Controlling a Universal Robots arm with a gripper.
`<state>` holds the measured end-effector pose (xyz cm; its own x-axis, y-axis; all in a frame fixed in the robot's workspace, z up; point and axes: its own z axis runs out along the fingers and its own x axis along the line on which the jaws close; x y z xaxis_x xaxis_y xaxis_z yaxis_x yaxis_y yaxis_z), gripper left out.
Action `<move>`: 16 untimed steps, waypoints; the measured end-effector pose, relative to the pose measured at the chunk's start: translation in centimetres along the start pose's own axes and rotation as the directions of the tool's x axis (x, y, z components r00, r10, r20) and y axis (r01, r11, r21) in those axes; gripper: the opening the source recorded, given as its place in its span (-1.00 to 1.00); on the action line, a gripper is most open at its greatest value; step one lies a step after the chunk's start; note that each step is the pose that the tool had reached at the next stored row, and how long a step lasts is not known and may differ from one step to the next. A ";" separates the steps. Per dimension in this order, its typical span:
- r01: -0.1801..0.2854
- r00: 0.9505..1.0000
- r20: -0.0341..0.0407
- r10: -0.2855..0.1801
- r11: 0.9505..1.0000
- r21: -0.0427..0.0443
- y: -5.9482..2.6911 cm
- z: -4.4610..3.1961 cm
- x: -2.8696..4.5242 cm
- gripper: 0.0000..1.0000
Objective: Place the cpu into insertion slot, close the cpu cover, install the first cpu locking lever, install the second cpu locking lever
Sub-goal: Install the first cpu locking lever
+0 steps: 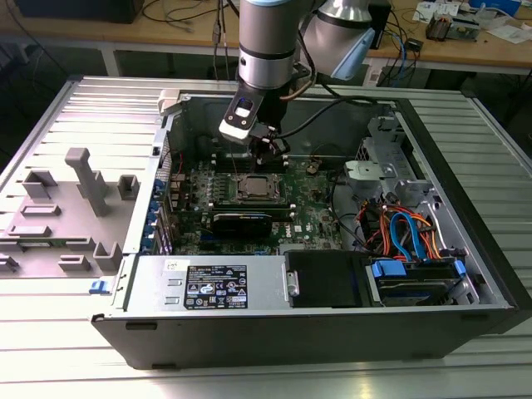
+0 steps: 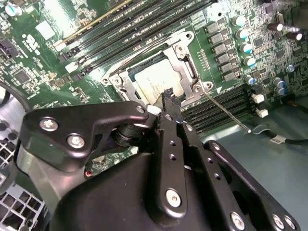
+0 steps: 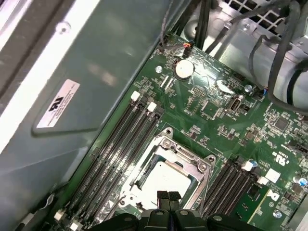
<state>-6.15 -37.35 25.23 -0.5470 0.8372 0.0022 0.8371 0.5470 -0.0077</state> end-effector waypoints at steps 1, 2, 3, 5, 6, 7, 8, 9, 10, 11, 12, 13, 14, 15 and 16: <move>0.016 1.000 0.000 -0.016 1.000 0.000 0.00 0.00 0.00 -0.79; 0.043 0.999 0.000 -0.043 0.999 0.000 -0.01 -0.01 0.00 -0.79; 0.072 0.997 0.001 -0.072 0.997 0.000 -0.01 -0.01 0.00 -0.79; 0.115 0.993 0.001 -0.115 0.993 0.000 -0.01 -0.01 0.00 -0.79; 0.139 0.990 0.001 -0.139 0.990 0.001 -0.01 -0.01 0.00 -0.79; 0.155 0.988 0.001 -0.155 0.988 0.001 -0.01 -0.01 0.00 -0.79; 0.173 0.985 0.001 -0.173 0.985 0.001 -0.01 -0.01 0.00 -0.79; 0.189 0.982 0.002 -0.189 0.982 0.001 -0.01 -0.01 0.00 -0.79; 0.219 0.976 0.002 -0.219 0.976 0.001 -0.01 -0.01 0.00 -0.79; 0.238 0.971 0.002 -0.238 0.971 0.001 -0.01 -0.01 0.00 -0.79; 0.254 0.967 0.002 -0.254 0.967 0.001 -0.01 -0.01 0.00 -0.79; 0.277 0.961 0.002 -0.277 0.961 0.001 -0.01 -0.01 0.00 -0.79; 0.296 0.955 0.002 -0.296 0.955 0.001 -0.02 -0.01 0.01 -0.79; 0.309 0.951 0.003 -0.309 0.951 0.001 -0.02 -0.01 0.00 -0.79; 0.316 0.949 0.003 -0.316 0.949 0.001 -0.02 -0.01 0.00 -0.79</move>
<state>-6.17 -37.36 25.24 -0.7833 0.6217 0.0018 0.6217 0.7832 -0.0077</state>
